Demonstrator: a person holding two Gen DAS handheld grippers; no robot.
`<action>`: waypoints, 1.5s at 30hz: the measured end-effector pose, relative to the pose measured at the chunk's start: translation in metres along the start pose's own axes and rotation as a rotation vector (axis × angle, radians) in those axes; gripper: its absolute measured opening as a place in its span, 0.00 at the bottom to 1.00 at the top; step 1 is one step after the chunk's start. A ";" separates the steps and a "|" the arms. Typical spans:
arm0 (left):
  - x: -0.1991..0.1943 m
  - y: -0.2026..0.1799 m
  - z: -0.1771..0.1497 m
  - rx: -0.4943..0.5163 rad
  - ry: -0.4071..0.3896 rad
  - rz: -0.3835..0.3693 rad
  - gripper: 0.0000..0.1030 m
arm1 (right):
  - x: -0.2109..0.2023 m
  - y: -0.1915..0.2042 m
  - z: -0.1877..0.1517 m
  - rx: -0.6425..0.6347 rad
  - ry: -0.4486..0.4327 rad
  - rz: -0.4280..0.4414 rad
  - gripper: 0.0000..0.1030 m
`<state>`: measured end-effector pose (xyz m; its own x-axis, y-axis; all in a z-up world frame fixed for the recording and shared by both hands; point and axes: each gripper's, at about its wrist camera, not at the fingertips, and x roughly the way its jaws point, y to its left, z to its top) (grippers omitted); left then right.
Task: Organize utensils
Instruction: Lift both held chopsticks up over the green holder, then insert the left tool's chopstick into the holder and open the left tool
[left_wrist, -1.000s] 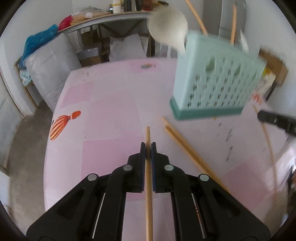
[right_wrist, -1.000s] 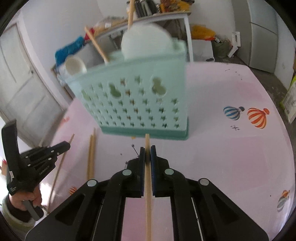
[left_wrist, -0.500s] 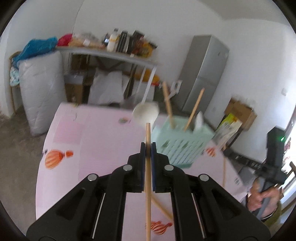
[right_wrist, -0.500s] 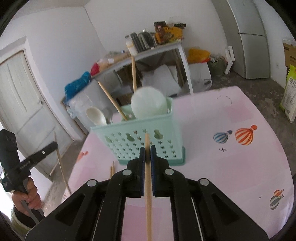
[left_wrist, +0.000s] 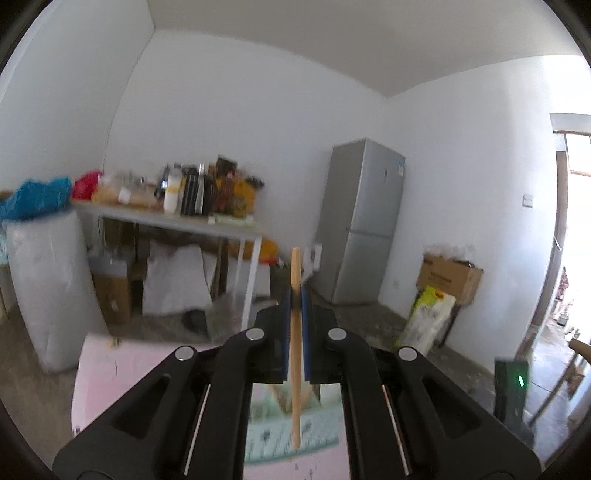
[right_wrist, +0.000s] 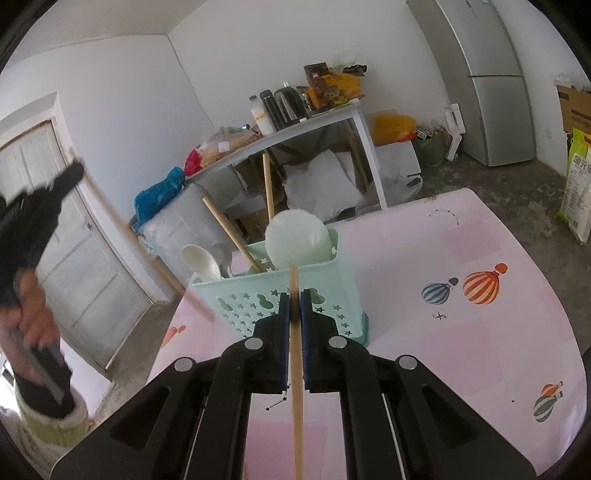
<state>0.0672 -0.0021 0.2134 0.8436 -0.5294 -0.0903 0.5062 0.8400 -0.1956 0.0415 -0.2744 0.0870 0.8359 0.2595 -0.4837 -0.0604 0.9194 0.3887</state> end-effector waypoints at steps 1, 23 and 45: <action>0.005 -0.003 0.005 0.008 -0.019 0.008 0.04 | 0.000 0.000 0.000 0.001 -0.003 0.002 0.06; 0.097 -0.013 -0.062 -0.013 0.096 0.074 0.05 | -0.001 -0.010 0.005 0.013 -0.012 0.011 0.06; 0.004 0.029 -0.115 -0.019 0.245 0.114 0.78 | -0.016 0.004 0.006 -0.009 -0.054 -0.008 0.06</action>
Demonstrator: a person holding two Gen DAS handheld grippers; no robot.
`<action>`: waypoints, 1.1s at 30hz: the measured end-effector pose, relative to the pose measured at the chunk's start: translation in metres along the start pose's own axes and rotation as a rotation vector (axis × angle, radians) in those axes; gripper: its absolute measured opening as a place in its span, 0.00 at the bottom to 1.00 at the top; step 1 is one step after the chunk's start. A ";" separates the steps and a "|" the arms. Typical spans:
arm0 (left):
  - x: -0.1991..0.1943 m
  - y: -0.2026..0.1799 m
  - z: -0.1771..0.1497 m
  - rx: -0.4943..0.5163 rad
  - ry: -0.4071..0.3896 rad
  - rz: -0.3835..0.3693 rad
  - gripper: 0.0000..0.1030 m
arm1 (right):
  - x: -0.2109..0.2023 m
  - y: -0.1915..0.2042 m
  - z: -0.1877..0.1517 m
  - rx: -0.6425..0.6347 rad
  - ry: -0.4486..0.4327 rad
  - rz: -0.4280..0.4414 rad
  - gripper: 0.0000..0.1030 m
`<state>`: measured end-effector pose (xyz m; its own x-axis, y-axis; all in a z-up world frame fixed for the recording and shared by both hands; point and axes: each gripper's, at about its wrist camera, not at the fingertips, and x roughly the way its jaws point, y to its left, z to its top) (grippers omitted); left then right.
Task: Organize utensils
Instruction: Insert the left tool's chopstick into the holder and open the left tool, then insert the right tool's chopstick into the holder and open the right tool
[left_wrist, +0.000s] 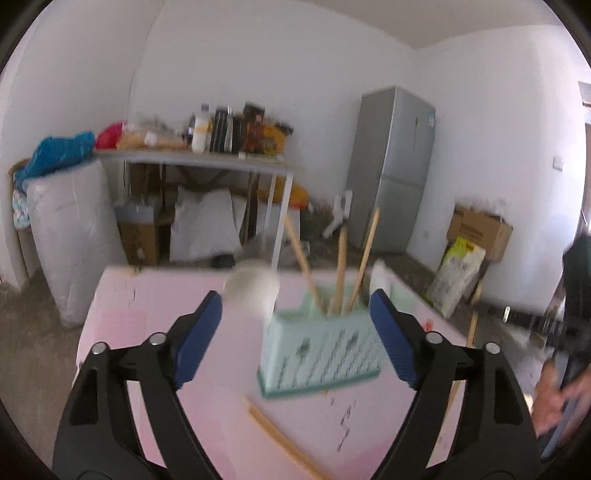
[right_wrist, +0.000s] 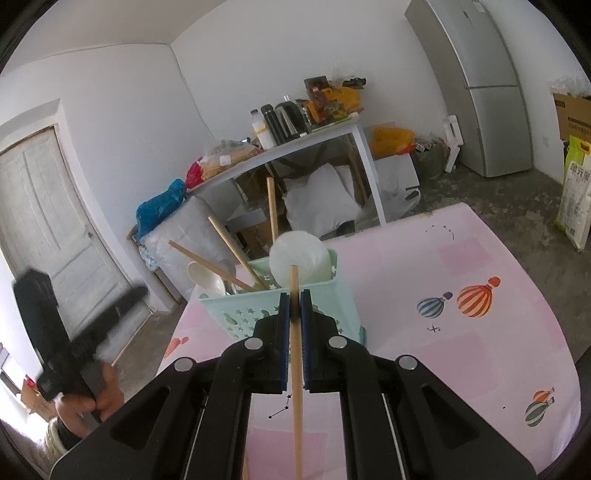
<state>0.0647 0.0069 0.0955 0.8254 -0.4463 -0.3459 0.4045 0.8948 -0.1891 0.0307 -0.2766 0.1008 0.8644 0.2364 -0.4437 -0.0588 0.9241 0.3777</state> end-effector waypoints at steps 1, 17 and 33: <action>0.002 0.003 -0.009 -0.003 0.036 0.002 0.79 | -0.002 0.002 0.001 -0.006 -0.006 -0.001 0.06; 0.034 0.019 -0.095 -0.026 0.352 0.067 0.81 | -0.018 0.043 0.055 -0.107 -0.134 0.027 0.06; 0.043 0.013 -0.106 -0.015 0.428 0.082 0.81 | 0.014 0.096 0.140 -0.281 -0.326 0.075 0.06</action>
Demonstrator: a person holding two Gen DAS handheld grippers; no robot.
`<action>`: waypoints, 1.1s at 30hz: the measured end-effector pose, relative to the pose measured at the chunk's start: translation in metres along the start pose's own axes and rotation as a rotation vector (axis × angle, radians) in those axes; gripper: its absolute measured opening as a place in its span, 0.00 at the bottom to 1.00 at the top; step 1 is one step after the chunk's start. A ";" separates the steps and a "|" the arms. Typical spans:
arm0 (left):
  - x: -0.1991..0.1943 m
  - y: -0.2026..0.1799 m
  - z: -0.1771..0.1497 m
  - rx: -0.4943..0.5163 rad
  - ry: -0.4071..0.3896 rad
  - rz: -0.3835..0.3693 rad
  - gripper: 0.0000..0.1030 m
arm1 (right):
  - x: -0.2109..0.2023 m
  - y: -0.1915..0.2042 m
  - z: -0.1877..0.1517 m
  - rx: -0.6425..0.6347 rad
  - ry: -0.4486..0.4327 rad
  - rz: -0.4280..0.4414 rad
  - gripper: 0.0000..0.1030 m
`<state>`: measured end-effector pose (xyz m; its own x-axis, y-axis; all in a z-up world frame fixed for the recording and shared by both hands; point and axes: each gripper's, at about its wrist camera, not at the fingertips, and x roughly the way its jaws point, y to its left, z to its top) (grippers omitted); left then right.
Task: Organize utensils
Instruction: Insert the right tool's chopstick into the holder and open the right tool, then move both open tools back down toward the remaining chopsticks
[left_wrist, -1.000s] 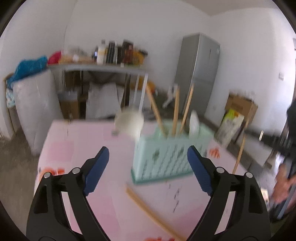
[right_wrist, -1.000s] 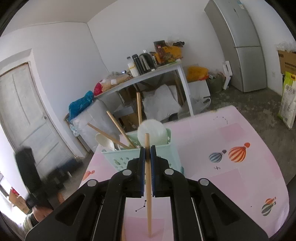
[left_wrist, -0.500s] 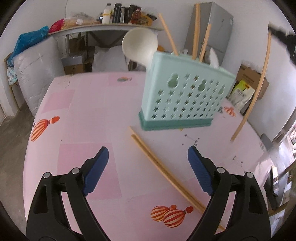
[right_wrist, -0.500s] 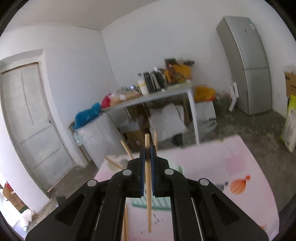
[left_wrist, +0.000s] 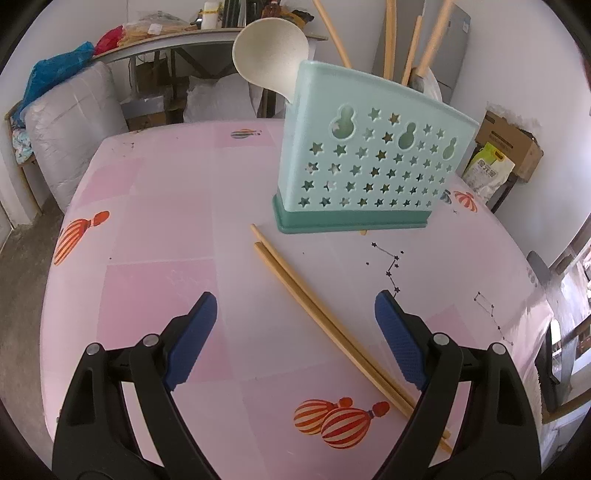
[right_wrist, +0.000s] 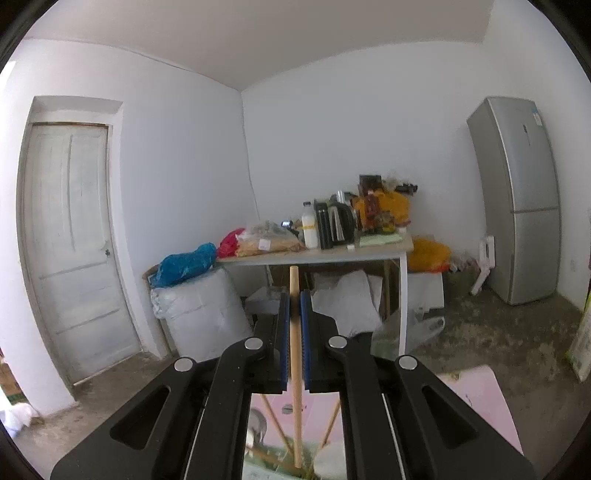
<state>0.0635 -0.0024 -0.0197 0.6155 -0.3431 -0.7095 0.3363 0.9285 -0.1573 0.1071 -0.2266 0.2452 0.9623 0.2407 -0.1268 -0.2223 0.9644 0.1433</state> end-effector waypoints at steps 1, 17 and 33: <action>0.001 0.000 0.000 0.001 0.001 0.001 0.81 | 0.006 0.000 -0.002 -0.004 -0.005 0.001 0.06; 0.003 -0.003 0.004 0.000 -0.004 0.018 0.81 | 0.039 -0.030 -0.065 0.015 0.138 -0.074 0.22; 0.002 -0.005 0.000 0.019 0.004 0.038 0.81 | -0.070 -0.055 -0.112 0.139 0.121 -0.102 0.36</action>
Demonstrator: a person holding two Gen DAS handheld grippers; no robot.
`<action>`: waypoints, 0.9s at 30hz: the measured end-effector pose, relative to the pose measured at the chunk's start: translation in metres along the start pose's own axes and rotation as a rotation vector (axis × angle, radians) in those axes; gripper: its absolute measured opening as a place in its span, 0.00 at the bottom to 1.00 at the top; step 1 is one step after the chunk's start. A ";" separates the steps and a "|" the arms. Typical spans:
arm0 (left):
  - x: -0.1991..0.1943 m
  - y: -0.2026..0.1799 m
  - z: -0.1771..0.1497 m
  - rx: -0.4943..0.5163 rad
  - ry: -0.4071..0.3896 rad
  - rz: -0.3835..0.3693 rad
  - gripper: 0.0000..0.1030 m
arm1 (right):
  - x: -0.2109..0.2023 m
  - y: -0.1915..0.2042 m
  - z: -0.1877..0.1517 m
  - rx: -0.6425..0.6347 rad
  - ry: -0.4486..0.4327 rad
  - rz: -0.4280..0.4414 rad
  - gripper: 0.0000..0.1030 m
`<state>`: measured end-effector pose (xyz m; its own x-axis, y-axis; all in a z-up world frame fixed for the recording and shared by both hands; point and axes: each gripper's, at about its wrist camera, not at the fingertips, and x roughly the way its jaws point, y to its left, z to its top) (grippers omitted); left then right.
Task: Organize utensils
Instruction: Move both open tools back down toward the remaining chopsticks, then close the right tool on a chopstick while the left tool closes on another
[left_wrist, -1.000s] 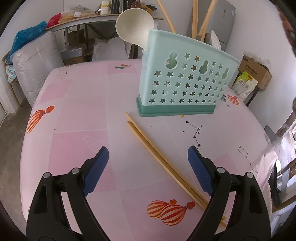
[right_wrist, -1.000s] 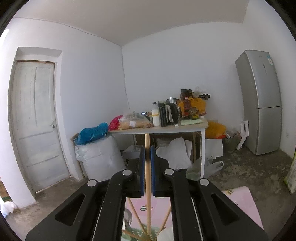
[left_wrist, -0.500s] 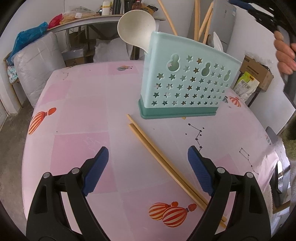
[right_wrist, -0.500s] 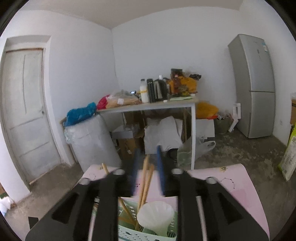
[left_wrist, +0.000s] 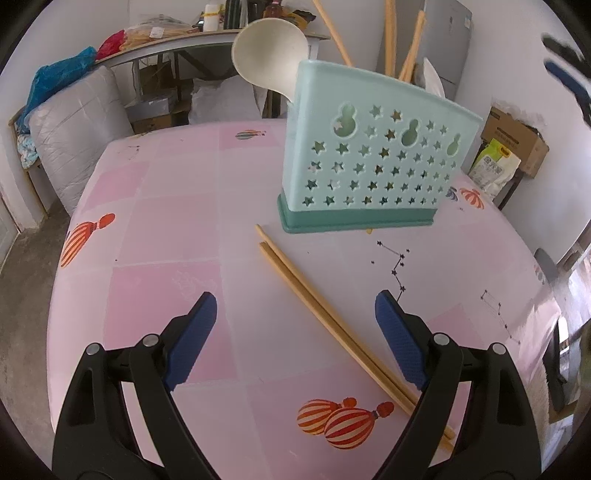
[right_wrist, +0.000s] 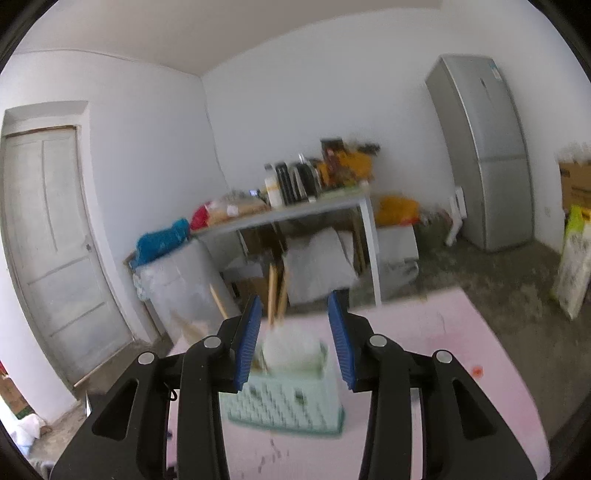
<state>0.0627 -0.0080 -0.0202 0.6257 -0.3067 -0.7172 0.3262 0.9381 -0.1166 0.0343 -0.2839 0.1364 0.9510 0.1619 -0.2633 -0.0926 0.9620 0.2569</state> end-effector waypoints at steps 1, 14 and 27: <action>0.000 -0.001 -0.001 0.006 0.001 0.002 0.81 | -0.005 -0.004 -0.012 0.024 0.020 -0.005 0.36; 0.001 -0.010 -0.009 0.070 0.033 0.098 0.81 | 0.018 0.001 -0.153 0.206 0.431 -0.002 0.36; 0.012 -0.014 -0.018 0.093 0.056 0.148 0.81 | 0.024 0.007 -0.159 0.211 0.480 -0.008 0.36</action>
<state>0.0532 -0.0219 -0.0392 0.6324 -0.1548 -0.7590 0.2992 0.9526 0.0549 0.0098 -0.2379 -0.0157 0.7048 0.2850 -0.6496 0.0221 0.9065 0.4217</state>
